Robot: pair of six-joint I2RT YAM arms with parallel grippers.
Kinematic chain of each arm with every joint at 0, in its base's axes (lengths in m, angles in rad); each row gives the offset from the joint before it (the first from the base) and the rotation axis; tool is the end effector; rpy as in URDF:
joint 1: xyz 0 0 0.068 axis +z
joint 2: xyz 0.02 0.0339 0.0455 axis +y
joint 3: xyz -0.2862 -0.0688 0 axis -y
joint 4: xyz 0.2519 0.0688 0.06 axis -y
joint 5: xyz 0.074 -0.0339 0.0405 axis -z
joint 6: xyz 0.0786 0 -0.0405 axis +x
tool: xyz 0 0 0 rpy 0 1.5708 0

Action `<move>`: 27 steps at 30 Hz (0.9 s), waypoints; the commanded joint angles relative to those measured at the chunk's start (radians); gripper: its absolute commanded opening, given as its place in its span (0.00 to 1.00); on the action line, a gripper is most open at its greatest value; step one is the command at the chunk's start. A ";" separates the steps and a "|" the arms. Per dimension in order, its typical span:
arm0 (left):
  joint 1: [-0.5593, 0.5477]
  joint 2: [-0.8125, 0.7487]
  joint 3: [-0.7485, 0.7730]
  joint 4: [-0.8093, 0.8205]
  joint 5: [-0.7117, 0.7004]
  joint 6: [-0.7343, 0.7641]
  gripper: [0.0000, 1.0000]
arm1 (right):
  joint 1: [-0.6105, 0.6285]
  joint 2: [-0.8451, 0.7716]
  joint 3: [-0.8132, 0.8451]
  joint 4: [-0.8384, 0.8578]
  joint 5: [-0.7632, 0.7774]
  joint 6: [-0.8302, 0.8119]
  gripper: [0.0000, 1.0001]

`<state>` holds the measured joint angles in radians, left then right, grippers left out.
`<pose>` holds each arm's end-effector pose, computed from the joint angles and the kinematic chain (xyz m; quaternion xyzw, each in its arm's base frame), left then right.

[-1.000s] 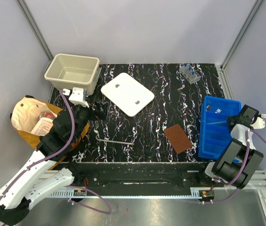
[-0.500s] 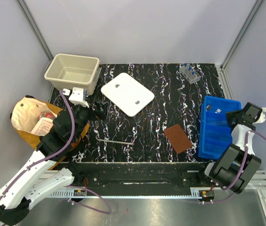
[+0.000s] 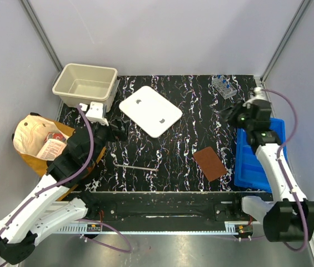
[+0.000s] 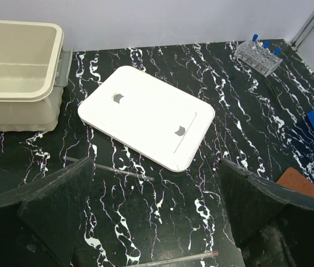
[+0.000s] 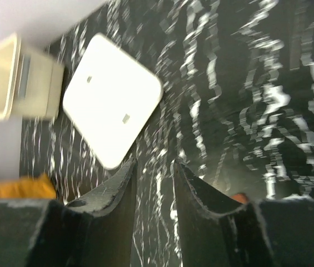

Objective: Organize the chemistry lab equipment

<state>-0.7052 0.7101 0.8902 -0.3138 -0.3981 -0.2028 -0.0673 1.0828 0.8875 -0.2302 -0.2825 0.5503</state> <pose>0.1608 -0.0968 0.3847 0.0573 0.7471 -0.1492 0.6452 0.2816 0.0030 0.3146 0.1802 0.8159 0.2432 0.4926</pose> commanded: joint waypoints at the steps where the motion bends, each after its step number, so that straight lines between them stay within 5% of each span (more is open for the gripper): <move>1: -0.004 0.012 0.038 0.009 -0.015 0.006 0.99 | 0.255 -0.023 0.030 0.002 0.031 -0.145 0.39; 11: -0.002 -0.050 0.009 0.044 -0.039 0.014 0.99 | 0.800 0.149 -0.088 0.270 0.117 -0.285 0.41; 19: -0.002 -0.073 0.001 0.055 -0.056 0.014 0.99 | 0.991 0.454 0.011 0.359 0.158 -0.368 0.43; 27: -0.002 -0.113 -0.011 0.064 -0.079 0.019 0.99 | 1.101 0.589 0.010 0.443 0.253 -0.509 0.42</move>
<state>-0.7052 0.6300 0.8894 -0.3111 -0.4355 -0.2016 0.9970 1.6306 0.8516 0.1215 -0.1043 0.1474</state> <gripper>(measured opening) 0.988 0.426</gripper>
